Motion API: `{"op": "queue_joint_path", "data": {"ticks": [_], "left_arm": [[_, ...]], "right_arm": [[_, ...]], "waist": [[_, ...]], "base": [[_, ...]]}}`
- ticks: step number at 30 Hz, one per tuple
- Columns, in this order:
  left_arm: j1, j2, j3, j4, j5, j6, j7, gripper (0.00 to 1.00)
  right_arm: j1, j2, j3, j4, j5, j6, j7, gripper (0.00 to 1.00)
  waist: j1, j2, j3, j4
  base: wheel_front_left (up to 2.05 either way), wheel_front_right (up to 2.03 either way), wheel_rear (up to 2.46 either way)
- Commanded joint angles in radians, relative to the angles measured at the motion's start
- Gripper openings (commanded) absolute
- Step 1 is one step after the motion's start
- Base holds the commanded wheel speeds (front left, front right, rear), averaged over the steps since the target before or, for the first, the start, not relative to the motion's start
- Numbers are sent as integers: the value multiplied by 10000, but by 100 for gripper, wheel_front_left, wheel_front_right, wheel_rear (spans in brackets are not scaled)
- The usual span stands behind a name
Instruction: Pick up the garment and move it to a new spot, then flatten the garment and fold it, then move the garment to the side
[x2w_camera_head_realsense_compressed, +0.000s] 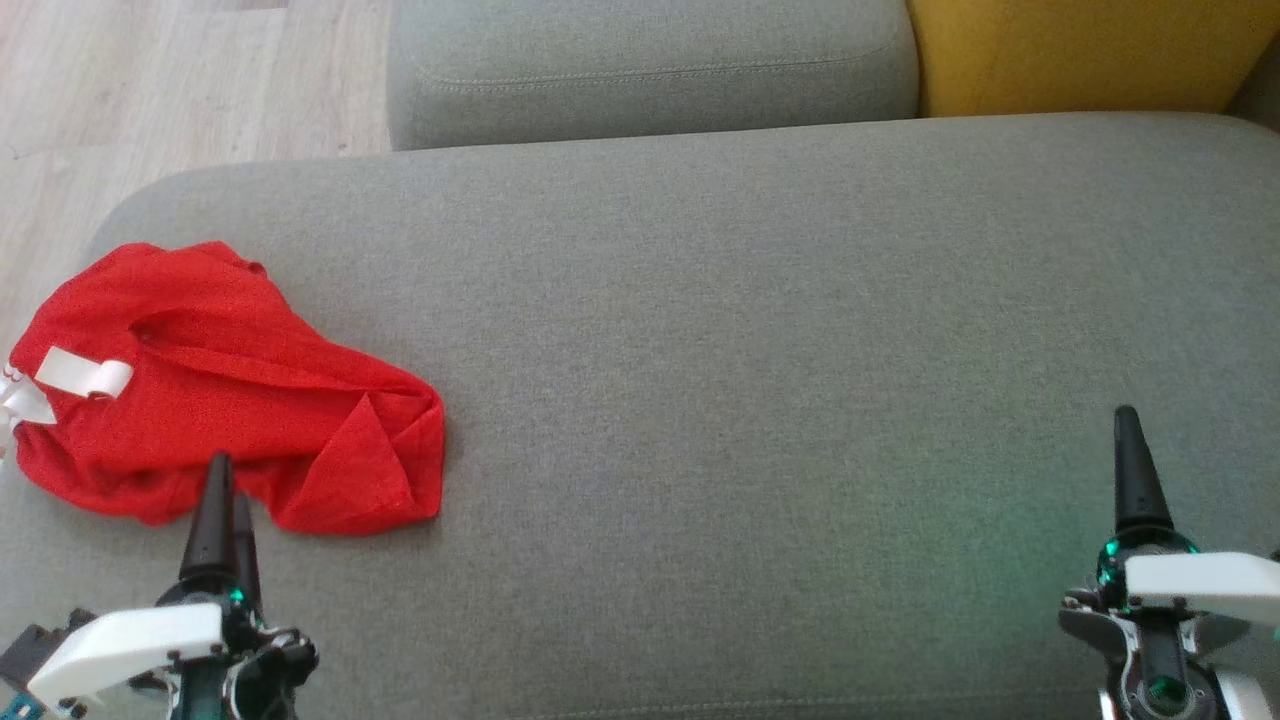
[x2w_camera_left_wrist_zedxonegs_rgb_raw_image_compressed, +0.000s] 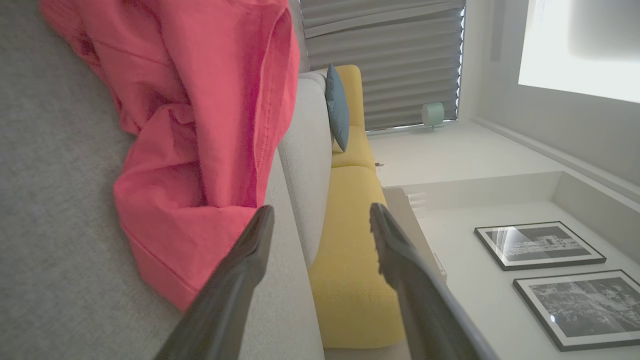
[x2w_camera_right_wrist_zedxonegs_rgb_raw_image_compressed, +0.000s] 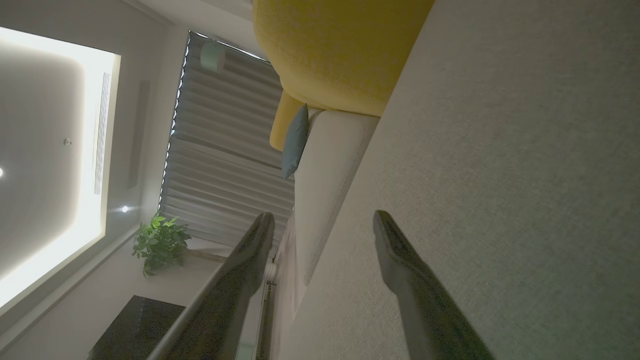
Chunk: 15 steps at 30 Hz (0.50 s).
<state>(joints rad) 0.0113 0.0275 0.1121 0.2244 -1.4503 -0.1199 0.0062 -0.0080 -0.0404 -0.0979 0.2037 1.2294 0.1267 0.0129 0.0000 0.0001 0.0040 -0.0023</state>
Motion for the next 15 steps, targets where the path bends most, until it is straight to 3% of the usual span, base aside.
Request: {"op": "queue_joint_path", "data": {"ticks": [1,15], "left_arm": [[-549,127,195,-369,57,-50,-58,100],[-463,143,-434,-1410,2396,320,-468,100]], "right_arm": [[-433,-50,78,-367,-51,16,-102,100],[-388,-57,635,-1187,-3343,19,-515,100]], "waist": [[0,-1,0,0],[0,-1,19,13]], "base": [[0,0,0],[0,0,0]]}}
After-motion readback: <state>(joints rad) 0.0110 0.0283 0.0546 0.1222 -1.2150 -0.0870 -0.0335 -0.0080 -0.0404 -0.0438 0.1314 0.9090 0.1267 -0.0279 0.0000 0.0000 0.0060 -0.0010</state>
